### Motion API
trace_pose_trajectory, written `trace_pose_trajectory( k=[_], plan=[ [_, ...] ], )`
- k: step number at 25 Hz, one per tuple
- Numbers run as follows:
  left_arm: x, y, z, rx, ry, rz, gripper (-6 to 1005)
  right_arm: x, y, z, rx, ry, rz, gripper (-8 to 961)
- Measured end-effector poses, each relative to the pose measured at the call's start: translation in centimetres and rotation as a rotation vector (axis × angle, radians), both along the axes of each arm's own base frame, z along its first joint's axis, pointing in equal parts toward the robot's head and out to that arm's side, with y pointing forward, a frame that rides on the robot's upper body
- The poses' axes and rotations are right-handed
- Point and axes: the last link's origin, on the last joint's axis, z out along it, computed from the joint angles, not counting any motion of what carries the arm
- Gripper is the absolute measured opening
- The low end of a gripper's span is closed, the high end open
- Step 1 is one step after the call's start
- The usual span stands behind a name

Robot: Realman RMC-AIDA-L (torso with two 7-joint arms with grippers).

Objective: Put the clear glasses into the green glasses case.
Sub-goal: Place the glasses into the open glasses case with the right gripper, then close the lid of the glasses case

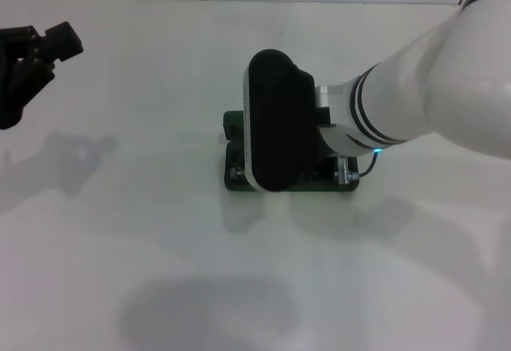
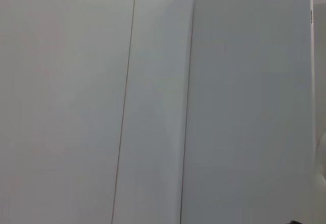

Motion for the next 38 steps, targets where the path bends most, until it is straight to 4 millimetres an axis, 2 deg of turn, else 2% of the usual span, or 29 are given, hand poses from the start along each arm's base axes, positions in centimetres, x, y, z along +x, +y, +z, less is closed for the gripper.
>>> trace_pose_trajectory(
  k=[5,11,18,25,29,30,31,32,35,36,38],
  plan=[
    [0.0,0.0,0.0,0.000,0.000,-0.001,34,0.1,-0.4,0.1,0.001,-0.004,0.004,158],
    [-0.1,0.0,0.2,0.005,-0.006,0.007,33,0.0,-2.1,0.9,-0.002,0.031,0.018,159],
    [-0.1,0.3,0.9,0.000,-0.034,0.031,33,-0.1,-4.5,3.7,0.037,0.091,0.017,160],
    [1.2,1.5,1.0,-0.037,-0.067,0.024,32,1.5,-6.4,8.9,0.069,0.251,-0.073,161],
    [0.7,1.2,1.0,-0.035,-0.057,0.045,33,2.3,-6.3,11.2,0.037,0.377,-0.168,161],
    [0.9,1.5,0.7,-0.043,-0.039,0.046,34,3.2,-6.3,13.0,0.022,0.466,-0.219,161],
    [1.1,1.7,0.5,-0.047,-0.029,0.044,35,3.2,-6.3,13.0,0.022,0.466,-0.219,162],
    [1.4,2.0,0.2,-0.057,-0.016,0.040,36,3.6,-6.4,13.9,0.019,0.497,-0.235,162],
    [2.5,2.9,-0.5,-0.090,0.018,0.026,38,5.4,-6.6,17.9,0.003,0.614,-0.260,162],
    [3.8,3.9,-1.1,-0.140,0.061,0.012,39,5.7,-6.7,18.7,-0.003,0.638,-0.263,162],
    [4.8,4.7,-1.4,-0.186,0.104,-0.004,41,7.5,-6.6,21.9,0.020,0.732,-0.281,163]
  ],
)
